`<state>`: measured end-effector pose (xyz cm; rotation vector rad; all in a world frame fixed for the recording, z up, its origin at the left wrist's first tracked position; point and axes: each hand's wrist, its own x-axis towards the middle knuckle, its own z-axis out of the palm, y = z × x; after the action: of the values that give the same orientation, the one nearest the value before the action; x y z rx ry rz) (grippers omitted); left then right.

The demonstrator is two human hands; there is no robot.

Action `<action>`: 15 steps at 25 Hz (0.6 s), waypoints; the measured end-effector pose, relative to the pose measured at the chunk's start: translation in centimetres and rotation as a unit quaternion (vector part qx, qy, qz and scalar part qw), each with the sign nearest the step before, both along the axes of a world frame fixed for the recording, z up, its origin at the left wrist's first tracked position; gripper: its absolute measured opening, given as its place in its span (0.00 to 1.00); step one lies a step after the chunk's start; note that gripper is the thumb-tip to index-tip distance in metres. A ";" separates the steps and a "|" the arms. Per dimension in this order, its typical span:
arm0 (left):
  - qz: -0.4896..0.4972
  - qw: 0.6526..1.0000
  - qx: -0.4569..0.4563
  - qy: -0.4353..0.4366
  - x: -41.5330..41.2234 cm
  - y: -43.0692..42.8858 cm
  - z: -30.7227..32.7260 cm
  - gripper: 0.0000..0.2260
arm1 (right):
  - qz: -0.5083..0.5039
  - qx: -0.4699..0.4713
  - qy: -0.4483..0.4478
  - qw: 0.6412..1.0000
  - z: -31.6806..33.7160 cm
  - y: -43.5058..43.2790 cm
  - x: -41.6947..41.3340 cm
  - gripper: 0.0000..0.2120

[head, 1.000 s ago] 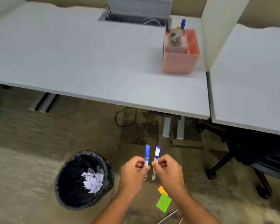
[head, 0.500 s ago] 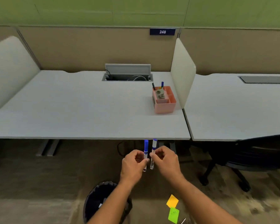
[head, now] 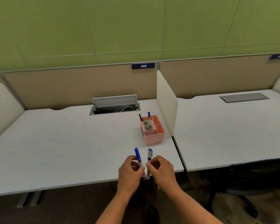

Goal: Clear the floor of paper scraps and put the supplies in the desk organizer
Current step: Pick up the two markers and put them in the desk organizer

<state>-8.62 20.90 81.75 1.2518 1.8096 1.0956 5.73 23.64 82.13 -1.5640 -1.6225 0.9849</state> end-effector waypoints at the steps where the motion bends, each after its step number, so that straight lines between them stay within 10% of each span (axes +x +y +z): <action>1: 0.002 1.000 0.001 0.004 0.2 2.2 -0.1 0.16 | -0.007 0.001 0.009 1.000 -0.2 2.1 0.1 0.05; 15: 0.102 0.994 0.018 -0.029 -0.7 37.8 1.5 0.06 | -0.093 0.004 0.089 0.992 -0.9 36.7 0.5 0.11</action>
<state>-9.37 58.66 83.25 1.0610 1.9139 1.2680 6.18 60.30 81.27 -1.5449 -1.3319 0.9850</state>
